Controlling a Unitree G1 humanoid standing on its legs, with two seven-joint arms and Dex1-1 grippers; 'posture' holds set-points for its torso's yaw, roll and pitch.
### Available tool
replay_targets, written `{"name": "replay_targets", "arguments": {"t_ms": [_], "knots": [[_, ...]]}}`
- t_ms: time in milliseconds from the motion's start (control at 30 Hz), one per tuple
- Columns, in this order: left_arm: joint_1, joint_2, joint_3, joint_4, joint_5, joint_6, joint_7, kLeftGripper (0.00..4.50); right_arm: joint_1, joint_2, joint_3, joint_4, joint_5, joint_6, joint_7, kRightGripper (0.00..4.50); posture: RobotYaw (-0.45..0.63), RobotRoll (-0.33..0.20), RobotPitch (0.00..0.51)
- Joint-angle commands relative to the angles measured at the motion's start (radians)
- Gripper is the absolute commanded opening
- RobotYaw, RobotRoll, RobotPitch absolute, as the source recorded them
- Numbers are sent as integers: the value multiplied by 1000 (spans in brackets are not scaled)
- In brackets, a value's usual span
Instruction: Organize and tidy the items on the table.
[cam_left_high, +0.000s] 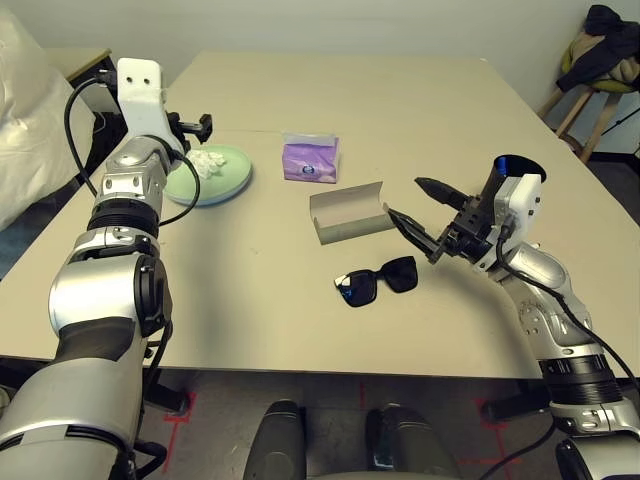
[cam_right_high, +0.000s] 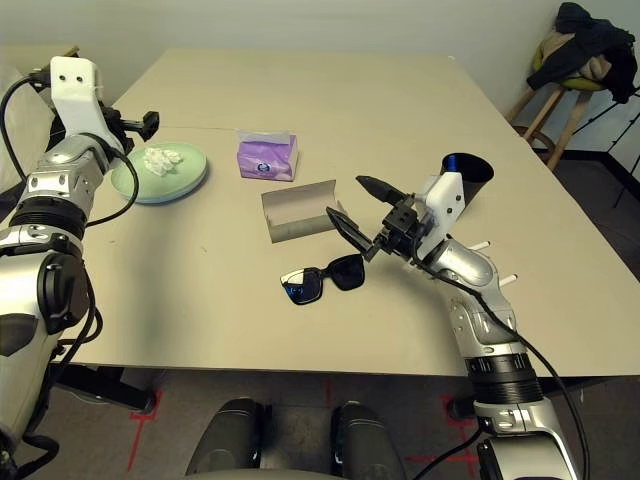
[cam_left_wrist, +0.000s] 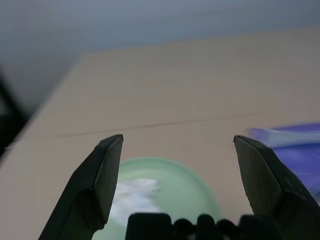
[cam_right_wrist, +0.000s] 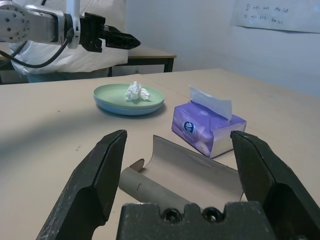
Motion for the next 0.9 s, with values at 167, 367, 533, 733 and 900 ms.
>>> {"name": "replay_targets", "arguments": {"t_ms": [167, 367, 533, 733, 900], "knots": [[154, -18, -49, -195, -61, -7, -378, 4478, -32, -6, -11, 7, -8, 42, -27, 4500, 184, 0, 54], [292, -22, -82, -346, -78, -86, -517, 4478, -61, -46, 18, -19, -78, 129, -80, 4500, 180, 0, 73], [397, -20, -114, -492, -129, -43, -652, 4478, -63, -104, 50, -81, -128, 198, -76, 4500, 162, 0, 91], [504, -39, -160, -658, -181, 38, -726, 4478, -104, -172, 94, -158, -163, 337, -65, 4500, 171, 0, 106], [570, -47, -192, -749, -188, 55, -728, 4478, -118, -215, 123, -235, -176, 396, -39, 4500, 185, 0, 109]]}}
